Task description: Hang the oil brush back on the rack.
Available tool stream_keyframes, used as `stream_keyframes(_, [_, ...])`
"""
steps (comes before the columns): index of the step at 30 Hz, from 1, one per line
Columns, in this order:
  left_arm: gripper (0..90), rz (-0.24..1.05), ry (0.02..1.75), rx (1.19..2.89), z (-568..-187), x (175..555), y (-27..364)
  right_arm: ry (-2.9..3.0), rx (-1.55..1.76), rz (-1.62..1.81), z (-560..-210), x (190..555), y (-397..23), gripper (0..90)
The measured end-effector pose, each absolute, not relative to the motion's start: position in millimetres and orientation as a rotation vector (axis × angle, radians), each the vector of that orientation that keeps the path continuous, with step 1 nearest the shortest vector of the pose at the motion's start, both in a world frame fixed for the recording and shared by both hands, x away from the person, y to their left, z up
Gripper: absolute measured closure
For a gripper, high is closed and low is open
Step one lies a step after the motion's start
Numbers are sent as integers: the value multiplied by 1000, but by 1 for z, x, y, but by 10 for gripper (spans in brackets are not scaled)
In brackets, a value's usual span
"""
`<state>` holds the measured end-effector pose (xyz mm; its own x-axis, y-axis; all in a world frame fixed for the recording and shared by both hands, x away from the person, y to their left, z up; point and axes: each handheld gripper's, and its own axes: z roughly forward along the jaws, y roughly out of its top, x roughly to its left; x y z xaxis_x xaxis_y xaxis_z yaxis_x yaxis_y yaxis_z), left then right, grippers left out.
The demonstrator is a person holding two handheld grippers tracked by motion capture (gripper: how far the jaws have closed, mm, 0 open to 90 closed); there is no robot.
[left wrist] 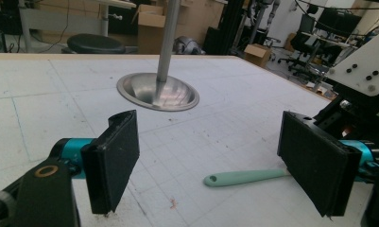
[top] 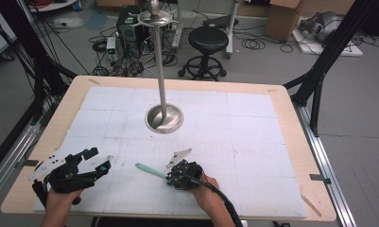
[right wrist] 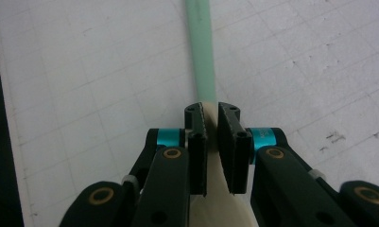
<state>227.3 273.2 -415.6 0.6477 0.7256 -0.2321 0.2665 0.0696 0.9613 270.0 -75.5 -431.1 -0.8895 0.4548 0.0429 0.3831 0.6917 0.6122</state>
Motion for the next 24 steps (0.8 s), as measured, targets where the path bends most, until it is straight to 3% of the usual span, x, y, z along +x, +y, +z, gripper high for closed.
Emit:
stream_keyframes(9, [222, 424, 872, 1496, -415, 228, 276, 2768, 699, 1006, -429, 267, -82, 823])
stream_keyframes(21, [244, 418, 869, 1494, -415, 228, 278, 2665, 792, 1214, -416, 260, -122, 823])
stream_keyframes(24, [327, 376, 834, 1511, -415, 227, 275, 2643, 800, 1272, -415, 258, -130, 823])
